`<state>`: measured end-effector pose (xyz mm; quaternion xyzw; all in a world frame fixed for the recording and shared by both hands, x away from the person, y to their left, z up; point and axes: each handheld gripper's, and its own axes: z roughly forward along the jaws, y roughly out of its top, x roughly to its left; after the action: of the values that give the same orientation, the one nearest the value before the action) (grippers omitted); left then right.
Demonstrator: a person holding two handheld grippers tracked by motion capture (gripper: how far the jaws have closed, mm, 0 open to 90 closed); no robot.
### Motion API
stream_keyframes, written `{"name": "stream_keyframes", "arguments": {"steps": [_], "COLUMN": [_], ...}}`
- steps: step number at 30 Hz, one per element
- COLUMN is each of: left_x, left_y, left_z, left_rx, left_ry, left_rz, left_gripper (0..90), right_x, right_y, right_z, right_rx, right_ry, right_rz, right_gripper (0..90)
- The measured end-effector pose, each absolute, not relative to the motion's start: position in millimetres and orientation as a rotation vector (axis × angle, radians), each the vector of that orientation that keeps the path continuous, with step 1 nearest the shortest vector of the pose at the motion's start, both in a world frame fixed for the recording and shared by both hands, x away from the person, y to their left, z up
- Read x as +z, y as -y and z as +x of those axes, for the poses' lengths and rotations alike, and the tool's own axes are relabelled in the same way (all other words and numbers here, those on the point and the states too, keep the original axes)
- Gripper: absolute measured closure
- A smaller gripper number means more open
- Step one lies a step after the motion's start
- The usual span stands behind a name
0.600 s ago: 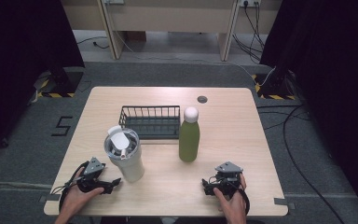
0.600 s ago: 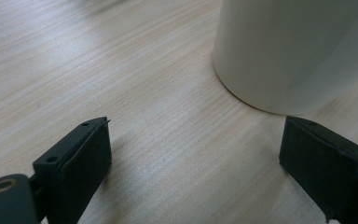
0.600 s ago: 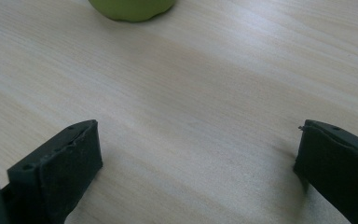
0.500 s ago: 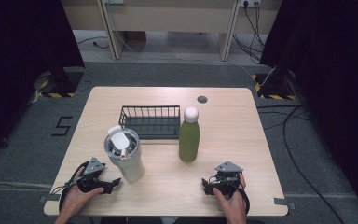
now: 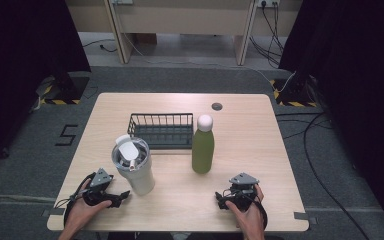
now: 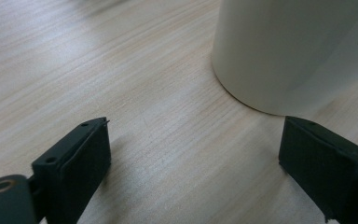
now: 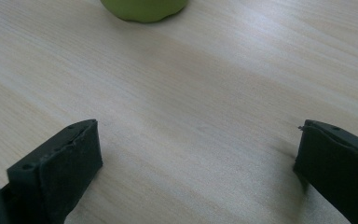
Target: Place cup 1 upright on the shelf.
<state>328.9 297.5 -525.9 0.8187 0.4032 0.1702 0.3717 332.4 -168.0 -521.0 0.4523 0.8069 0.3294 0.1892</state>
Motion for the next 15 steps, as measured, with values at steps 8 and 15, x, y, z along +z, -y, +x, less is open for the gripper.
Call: {"name": "stream_keyframes", "arguments": {"steps": [8,15], "left_x": [-525,-521], "left_y": [-296,-297], "left_z": [323,317], "left_rx": [0.455,0.486], "left_ry": [-0.952,-0.894], "left_rz": [2.105,2.045], "left_gripper": [14.9,15.0], "right_x": [-521,-521], "right_y": [168,168], "right_z": [332,332], "right_rx": [0.927,0.925], "right_ry": [-2.269,-2.268], "right_rz": [1.271,1.270], "right_gripper": [0.5,0.4]}}
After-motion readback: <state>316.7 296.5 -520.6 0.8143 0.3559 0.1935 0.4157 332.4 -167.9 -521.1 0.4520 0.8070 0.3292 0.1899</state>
